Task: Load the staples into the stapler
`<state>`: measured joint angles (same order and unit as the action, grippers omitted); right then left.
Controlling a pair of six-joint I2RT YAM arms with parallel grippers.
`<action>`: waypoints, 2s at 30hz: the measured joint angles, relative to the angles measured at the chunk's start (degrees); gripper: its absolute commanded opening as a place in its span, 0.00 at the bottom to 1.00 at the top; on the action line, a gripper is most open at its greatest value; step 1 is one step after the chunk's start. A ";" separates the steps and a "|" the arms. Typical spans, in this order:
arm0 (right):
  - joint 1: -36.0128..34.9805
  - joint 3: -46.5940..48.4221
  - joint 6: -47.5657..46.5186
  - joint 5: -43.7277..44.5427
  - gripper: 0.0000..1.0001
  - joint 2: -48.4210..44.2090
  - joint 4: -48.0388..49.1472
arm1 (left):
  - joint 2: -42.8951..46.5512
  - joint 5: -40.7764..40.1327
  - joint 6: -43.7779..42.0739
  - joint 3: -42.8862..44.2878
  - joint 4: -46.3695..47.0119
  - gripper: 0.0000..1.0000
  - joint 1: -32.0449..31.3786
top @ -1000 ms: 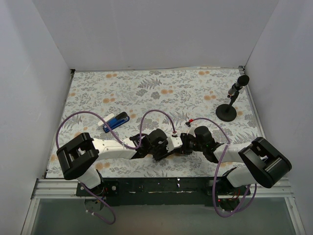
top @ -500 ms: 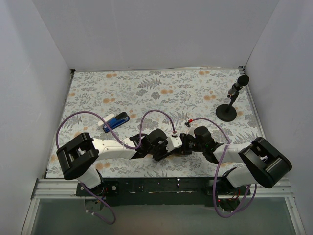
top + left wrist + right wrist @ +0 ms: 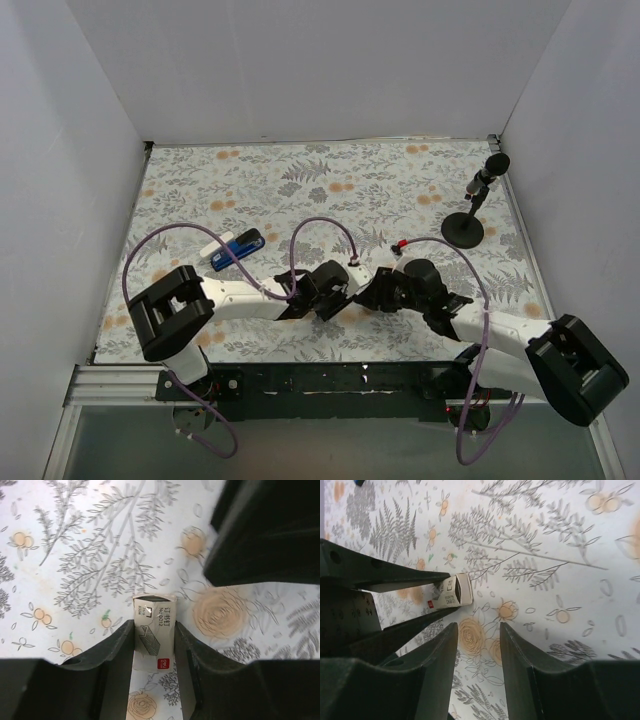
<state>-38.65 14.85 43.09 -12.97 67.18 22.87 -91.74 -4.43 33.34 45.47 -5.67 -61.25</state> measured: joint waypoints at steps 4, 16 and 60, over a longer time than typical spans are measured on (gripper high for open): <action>0.00 0.04 -1.70 7.85 0.51 -7.65 -6.86 | -5.09 -9.51 9.01 6.84 -5.20 0.40 -0.11; 0.00 0.02 -4.31 14.47 0.53 -12.48 -14.53 | -17.94 -23.56 47.23 27.89 -32.28 0.87 0.46; 0.00 -3.82 -2.60 21.86 0.46 -22.99 -19.34 | 1.66 -0.15 42.64 16.24 -7.65 0.95 2.47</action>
<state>-38.65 11.03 40.49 8.88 44.18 3.53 -90.08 -4.58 75.99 61.71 -13.32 -58.78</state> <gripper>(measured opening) 0.458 0.959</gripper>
